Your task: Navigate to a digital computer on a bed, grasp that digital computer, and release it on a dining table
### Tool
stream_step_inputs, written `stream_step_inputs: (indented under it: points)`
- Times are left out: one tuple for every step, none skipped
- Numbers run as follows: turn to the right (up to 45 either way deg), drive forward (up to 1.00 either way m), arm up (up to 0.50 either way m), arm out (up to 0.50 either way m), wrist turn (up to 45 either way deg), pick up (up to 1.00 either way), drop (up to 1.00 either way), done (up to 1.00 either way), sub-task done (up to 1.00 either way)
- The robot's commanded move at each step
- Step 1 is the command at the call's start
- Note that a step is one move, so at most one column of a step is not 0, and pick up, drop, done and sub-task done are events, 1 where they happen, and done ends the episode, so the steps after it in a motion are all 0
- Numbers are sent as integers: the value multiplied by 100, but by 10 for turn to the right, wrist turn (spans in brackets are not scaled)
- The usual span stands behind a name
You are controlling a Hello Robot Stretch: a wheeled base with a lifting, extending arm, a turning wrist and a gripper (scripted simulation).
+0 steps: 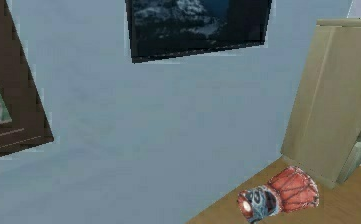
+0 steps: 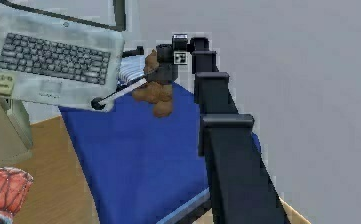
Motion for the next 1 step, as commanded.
stream_step_inputs:
  points:
    - [0,0,0,0,-450,0,0,0,0]
